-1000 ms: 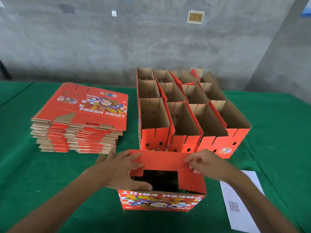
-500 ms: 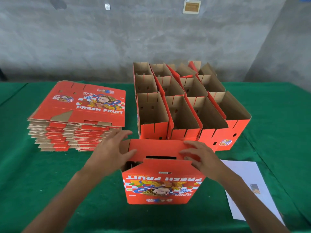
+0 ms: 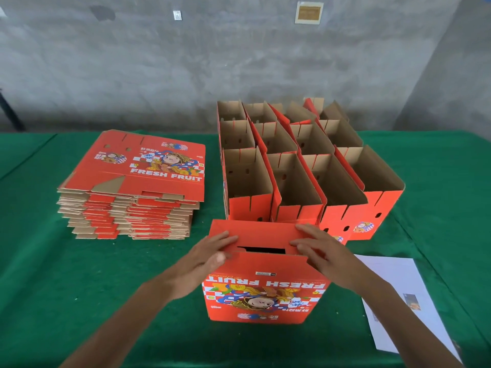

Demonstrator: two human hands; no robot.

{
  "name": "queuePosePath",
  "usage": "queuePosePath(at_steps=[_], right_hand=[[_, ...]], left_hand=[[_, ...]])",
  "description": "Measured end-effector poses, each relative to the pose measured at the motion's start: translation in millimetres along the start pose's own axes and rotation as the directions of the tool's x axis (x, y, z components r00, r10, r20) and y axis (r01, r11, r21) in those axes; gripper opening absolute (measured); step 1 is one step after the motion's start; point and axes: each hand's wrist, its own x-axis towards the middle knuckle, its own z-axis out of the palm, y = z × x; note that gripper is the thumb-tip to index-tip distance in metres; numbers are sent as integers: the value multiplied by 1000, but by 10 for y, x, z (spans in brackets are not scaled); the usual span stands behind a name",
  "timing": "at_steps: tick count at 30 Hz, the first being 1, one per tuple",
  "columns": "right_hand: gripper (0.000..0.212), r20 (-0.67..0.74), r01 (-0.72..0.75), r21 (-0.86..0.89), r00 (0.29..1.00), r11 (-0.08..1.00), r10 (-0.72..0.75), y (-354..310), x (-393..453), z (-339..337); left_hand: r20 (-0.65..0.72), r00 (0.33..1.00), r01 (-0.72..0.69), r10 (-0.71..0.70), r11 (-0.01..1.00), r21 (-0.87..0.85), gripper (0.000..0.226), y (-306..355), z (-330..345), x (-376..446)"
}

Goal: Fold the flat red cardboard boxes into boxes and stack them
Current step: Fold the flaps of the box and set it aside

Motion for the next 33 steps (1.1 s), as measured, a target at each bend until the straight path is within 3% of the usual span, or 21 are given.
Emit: queuePosePath(at_steps=[1, 2, 4, 6, 8, 11, 13, 16, 21, 25, 28, 30, 31, 33], right_hand=[[53, -10, -37, 102, 999, 994, 38, -9, -25, 31], [58, -13, -81, 237, 996, 968, 86, -7, -52, 60], [61, 36, -133, 416, 991, 900, 130, 6, -74, 117], [63, 12, -59, 300, 998, 952, 58, 35, -69, 175], [72, -15, -18, 176, 1000, 984, 21, 51, -69, 253], [84, -59, -54, 314, 995, 948, 76, 33, -118, 298], [81, -82, -16, 313, 996, 950, 44, 52, -138, 297], [54, -88, 55, -39, 994, 998, -59, 44, -111, 327], [81, -84, 42, -28, 996, 999, -44, 11, -116, 323], [74, -17, 20, -183, 1000, 983, -23, -82, -99, 355], [61, -58, 24, -199, 998, 980, -37, -109, -104, 374], [47, -173, 54, -62, 983, 997, -64, -89, -114, 389], [39, -252, 36, 96, 968, 995, -11, -99, -125, 401], [23, -413, -28, 451, 880, 892, 236, -140, -94, 404]], left_hand=[[-37, 999, -32, 30, 999, -43, 109, -23, 53, -6], [-127, 991, -50, 30, 985, -163, 88, -34, 117, -9], [-291, 953, -38, -81, 924, -381, 54, 25, 225, 28], [-375, 917, -38, -134, 908, -416, 50, 91, 286, 71], [-401, 905, -4, -142, 940, -341, 62, 135, 289, 117], [-293, 944, 101, -152, 978, -182, 79, 162, 201, 204], [-187, 972, 130, -140, 989, -64, 71, 257, 125, 281], [-134, 986, 113, -98, 987, 115, 49, 313, 131, 314], [-192, 981, 36, 31, 940, 339, 41, 248, 261, 246], [-115, 993, 55, -3, 891, 451, 42, 266, 263, 272], [-130, 991, 60, 1, 882, 467, 46, 239, 314, 270], [-188, 982, 73, 12, 894, 441, 60, 221, 320, 260], [-214, 977, 86, 7, 902, 423, 68, 212, 324, 256], [-257, 966, 132, -28, 907, 400, 75, 215, 306, 275]])
